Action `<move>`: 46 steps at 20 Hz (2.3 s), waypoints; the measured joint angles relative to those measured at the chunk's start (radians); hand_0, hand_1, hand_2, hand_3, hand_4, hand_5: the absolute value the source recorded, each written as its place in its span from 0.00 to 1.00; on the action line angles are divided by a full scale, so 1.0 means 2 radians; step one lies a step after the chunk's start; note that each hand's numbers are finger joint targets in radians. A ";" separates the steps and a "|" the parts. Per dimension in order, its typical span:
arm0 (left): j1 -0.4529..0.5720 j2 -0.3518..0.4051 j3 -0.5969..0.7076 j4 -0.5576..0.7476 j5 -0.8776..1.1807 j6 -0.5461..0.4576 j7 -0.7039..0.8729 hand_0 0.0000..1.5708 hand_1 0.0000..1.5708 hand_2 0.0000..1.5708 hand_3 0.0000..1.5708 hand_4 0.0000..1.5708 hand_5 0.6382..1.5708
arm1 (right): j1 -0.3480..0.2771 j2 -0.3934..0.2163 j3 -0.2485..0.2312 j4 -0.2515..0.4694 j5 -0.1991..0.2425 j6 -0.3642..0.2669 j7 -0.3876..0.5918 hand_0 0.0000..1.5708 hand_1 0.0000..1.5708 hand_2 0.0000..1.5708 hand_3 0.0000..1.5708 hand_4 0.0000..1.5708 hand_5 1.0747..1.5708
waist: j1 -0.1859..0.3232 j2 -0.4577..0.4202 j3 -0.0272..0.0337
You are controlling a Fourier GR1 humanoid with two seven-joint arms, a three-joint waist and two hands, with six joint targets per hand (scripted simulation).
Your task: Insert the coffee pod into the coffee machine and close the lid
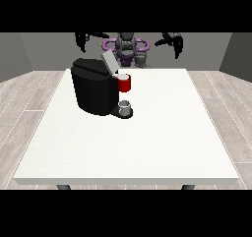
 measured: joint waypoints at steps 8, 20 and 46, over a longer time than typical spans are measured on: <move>0.049 0.000 -0.029 -0.101 0.020 0.008 0.028 0.00 0.00 0.00 0.00 0.18 1.00 | -0.035 0.005 -0.007 0.039 -0.018 0.002 0.002 0.00 0.00 0.00 0.00 0.00 1.00 | 0.004 0.037 0.0001; 0.095 0.010 -0.050 -0.224 0.055 0.021 0.072 0.00 0.00 0.00 0.00 0.23 1.00 | -0.096 0.015 0.019 0.078 -0.005 0.001 -0.017 0.00 0.00 0.00 0.00 0.00 1.00 | -0.011 0.089 -0.0006; 0.098 0.039 -0.056 -0.260 0.054 0.036 0.066 0.00 0.00 0.00 0.00 0.23 1.00 | -0.215 0.011 0.060 0.067 0.046 -0.028 0.067 0.00 0.00 0.00 0.00 0.06 1.00 | -0.006 0.155 0.0055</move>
